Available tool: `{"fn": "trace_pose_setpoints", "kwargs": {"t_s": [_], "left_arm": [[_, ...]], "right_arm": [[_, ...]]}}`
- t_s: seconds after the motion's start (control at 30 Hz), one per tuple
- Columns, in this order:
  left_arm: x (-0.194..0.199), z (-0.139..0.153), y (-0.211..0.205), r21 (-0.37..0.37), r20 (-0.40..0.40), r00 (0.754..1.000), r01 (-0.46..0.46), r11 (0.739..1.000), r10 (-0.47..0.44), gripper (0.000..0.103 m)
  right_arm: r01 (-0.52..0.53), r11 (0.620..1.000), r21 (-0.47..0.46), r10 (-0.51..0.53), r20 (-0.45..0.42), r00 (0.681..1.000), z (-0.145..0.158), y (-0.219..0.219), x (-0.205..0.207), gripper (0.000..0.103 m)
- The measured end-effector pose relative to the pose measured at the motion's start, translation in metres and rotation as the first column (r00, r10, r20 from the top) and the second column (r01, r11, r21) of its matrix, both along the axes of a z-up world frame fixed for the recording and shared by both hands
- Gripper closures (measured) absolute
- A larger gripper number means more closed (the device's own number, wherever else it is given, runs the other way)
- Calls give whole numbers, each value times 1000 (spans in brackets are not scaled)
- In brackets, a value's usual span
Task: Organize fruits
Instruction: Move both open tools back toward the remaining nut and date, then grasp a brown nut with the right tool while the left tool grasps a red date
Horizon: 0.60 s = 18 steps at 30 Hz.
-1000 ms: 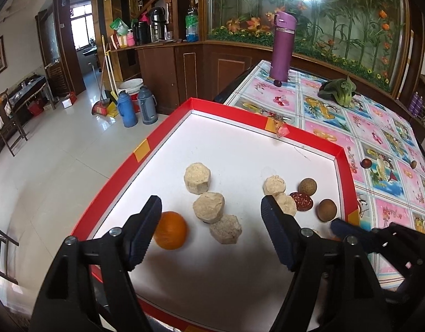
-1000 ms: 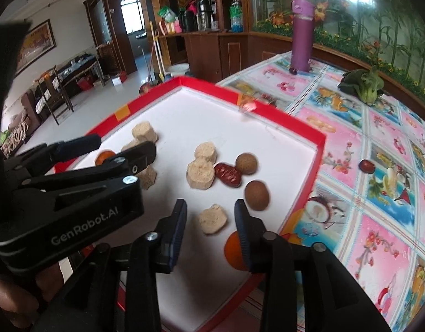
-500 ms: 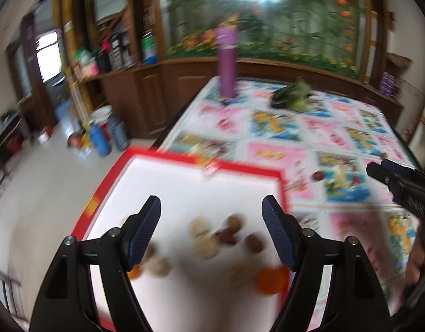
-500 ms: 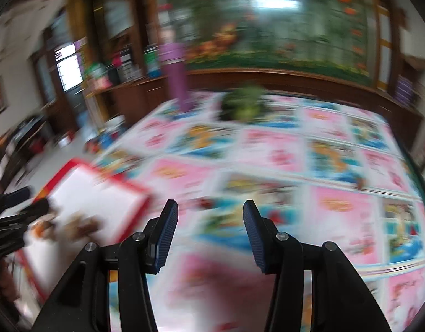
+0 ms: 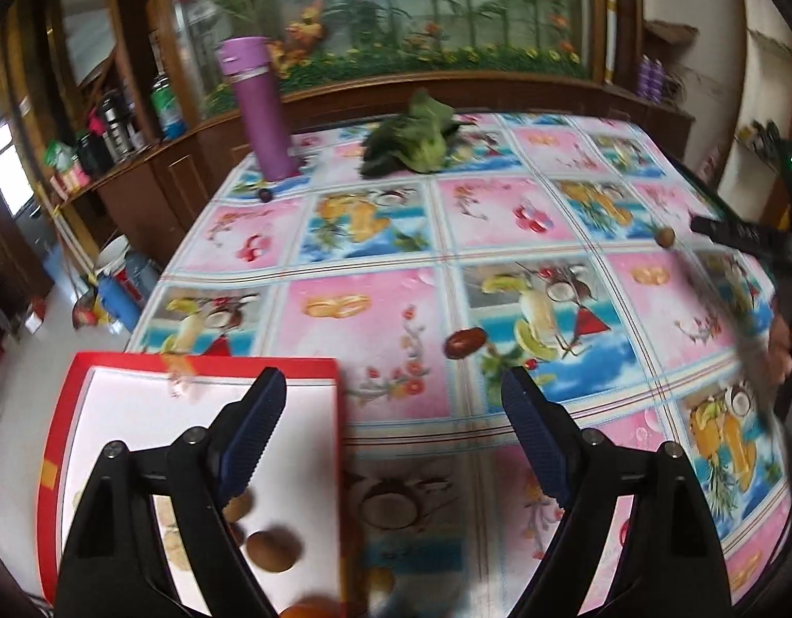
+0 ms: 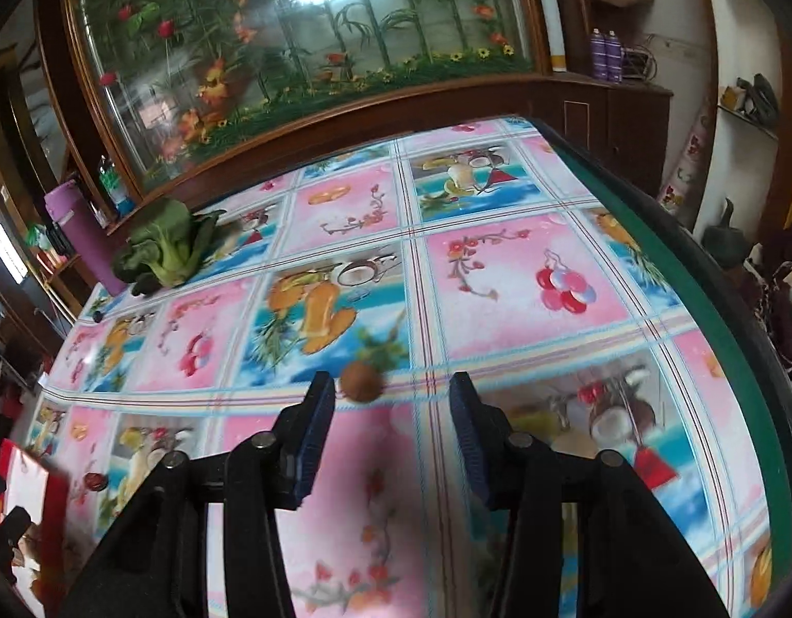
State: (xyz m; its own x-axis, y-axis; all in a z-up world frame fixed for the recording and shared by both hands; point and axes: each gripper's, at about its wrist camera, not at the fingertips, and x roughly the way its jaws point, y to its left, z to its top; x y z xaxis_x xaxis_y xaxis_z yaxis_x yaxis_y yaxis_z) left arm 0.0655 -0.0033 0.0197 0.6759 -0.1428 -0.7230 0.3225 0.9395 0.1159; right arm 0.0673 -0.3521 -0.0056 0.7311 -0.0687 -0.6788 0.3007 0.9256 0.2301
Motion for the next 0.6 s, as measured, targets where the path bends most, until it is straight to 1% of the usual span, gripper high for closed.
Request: {"fn": "trace_pose_setpoints", "kwargs": {"t_s": [0.03,0.13,0.23,0.33,0.43,0.6], "left_arm": [[2,-1,-2,5,-2,1000,10,1000,-10,17],[9,-3,-5,23,-3,1000,12,1000,-12,17],[15,-5,-8,40,4,1000,18,999,-19,17],[21,-8,-12,45,-1,1000,28,999,-28,17],[25,-15,-19,40,-9,999,42,998,-42,17],[38,-30,-31,54,-38,998,47,997,-45,17]], "right_arm": [[-12,1000,-5,12,-6,1000,-1,1,5,59],[-37,998,-57,35,-40,999,-5,11,20,59],[-54,995,-80,47,-82,995,-14,19,33,66],[-33,994,-107,20,-114,993,-20,21,36,72],[-25,994,-110,10,-130,991,-27,15,34,78],[-31,995,-93,19,-122,992,-27,13,35,81]]}}
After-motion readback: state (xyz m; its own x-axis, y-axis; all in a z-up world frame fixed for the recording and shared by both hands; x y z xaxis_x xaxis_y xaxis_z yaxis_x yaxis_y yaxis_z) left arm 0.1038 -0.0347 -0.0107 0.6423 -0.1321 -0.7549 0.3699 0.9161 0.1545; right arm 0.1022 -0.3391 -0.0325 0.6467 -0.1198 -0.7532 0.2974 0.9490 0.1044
